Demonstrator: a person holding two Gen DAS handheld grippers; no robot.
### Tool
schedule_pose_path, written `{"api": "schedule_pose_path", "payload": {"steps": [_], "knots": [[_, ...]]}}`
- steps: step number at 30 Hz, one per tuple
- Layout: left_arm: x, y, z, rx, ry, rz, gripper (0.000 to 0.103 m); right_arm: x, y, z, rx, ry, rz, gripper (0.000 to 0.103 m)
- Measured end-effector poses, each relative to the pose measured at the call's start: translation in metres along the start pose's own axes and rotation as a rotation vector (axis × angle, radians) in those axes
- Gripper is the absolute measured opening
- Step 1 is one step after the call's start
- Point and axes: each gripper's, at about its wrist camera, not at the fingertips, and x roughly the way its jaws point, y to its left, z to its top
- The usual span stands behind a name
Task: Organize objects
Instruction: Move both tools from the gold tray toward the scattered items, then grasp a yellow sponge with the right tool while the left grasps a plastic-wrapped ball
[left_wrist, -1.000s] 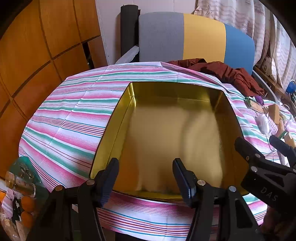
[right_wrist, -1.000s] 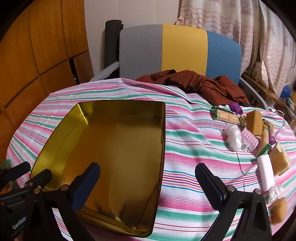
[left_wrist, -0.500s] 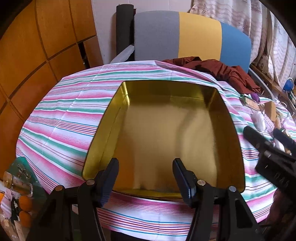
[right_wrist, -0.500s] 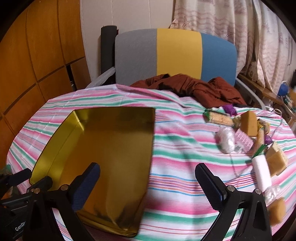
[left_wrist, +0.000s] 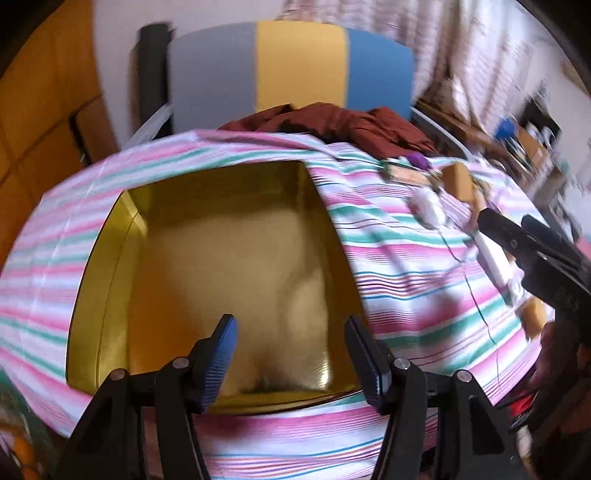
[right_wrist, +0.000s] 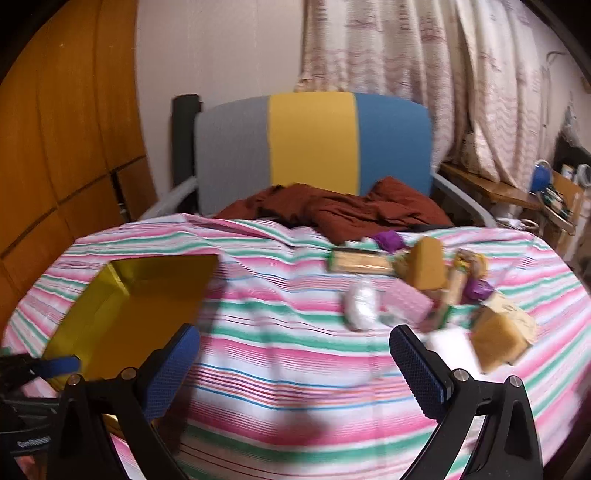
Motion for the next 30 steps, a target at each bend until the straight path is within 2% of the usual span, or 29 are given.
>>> {"api": "schedule_pose_path", "payload": {"steps": [3, 7, 11, 14, 17, 20, 22, 23, 27, 30], "knots": [[0.004, -0.016, 0.005, 0.042, 0.017, -0.091, 0.061, -0.004, -0.031, -0.009, 0.021, 0.015, -0.065, 0.103], [0.018, -0.031, 0.011, 0.028, 0.091, -0.233, 0.061, -0.015, -0.081, -0.024, 0.066, 0.032, -0.152, 0.103], [0.024, -0.050, 0.017, 0.052, 0.109, -0.237, 0.061, -0.029, -0.134, -0.045, 0.111, 0.060, -0.228, 0.103], [0.026, -0.070, 0.021, 0.091, 0.106, -0.275, 0.061, -0.037, -0.176, -0.065, 0.172, 0.099, -0.267, 0.103], [0.033, -0.089, 0.023, 0.131, 0.122, -0.307, 0.061, -0.041, -0.211, -0.086, 0.258, 0.134, -0.243, 0.103], [0.042, -0.109, 0.026, 0.141, 0.173, -0.370, 0.061, -0.034, -0.224, -0.101, 0.286, 0.183, -0.177, 0.099], [0.048, -0.121, 0.028, 0.144, 0.201, -0.385, 0.061, -0.026, -0.229, -0.109, 0.295, 0.214, -0.155, 0.088], [0.050, -0.128, 0.028, 0.153, 0.202, -0.385, 0.061, -0.024, -0.230, -0.114, 0.303, 0.227, -0.148, 0.085], [0.053, -0.146, 0.030, 0.206, 0.195, -0.385, 0.061, -0.017, -0.233, -0.122, 0.324, 0.237, -0.107, 0.084], [0.059, -0.162, 0.033, 0.222, 0.231, -0.446, 0.061, -0.016, -0.230, -0.122, 0.309, 0.227, -0.101, 0.079]]}}
